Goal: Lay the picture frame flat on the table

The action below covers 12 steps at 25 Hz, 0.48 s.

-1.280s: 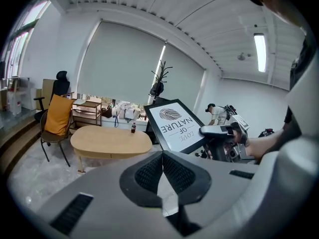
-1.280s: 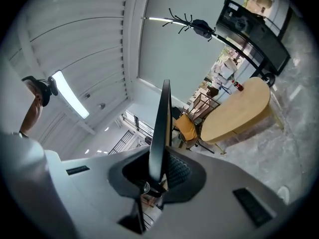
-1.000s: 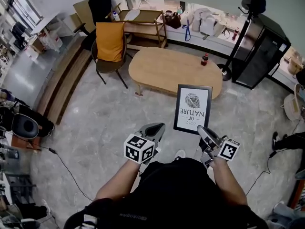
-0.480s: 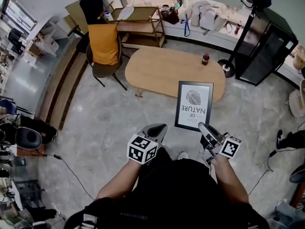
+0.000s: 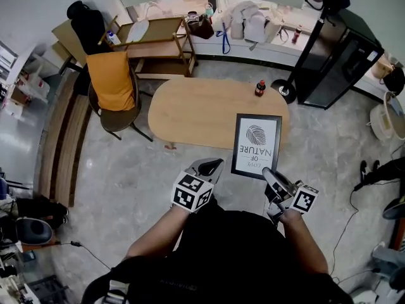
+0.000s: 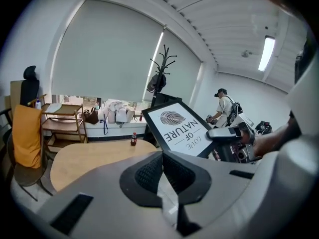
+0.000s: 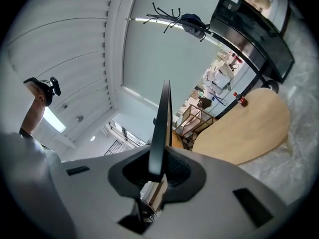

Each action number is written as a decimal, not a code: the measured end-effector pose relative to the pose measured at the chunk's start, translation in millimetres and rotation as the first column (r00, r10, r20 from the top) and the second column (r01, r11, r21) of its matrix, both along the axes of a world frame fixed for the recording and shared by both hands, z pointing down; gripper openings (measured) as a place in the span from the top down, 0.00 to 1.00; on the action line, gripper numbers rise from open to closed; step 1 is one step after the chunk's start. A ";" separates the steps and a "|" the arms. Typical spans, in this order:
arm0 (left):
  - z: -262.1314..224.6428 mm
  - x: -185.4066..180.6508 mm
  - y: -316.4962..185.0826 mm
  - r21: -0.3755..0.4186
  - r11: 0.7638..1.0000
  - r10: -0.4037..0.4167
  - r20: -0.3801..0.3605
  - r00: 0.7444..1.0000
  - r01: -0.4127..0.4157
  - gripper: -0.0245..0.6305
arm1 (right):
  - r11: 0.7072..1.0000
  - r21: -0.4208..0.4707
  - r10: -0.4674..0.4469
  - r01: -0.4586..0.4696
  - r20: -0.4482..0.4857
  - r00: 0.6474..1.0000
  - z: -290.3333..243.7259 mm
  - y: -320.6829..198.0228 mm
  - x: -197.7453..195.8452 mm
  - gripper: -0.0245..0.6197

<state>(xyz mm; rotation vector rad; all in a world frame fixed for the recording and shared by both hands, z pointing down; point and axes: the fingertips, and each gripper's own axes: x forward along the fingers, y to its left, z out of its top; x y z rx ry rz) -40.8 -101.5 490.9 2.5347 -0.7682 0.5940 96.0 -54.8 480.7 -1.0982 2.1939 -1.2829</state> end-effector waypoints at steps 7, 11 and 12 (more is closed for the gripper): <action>-6.6 -22.5 -99.6 0.011 0.990 0.143 -0.001 0.990 -0.143 0.96 | 0.992 -0.025 0.125 -0.126 -0.026 0.992 -2.0 -72.1 -28.3 0.90; 1.2 -32.8 -128.5 0.017 0.980 0.198 0.015 0.980 -0.198 0.96 | 0.984 -0.045 0.172 -0.174 -0.053 0.984 7.7 -98.8 -36.3 0.90; 4.9 -35.3 -133.3 0.007 0.980 0.200 0.016 0.980 -0.200 0.96 | 0.982 -0.058 0.178 -0.181 -0.057 0.982 12.8 -103.9 -37.3 0.90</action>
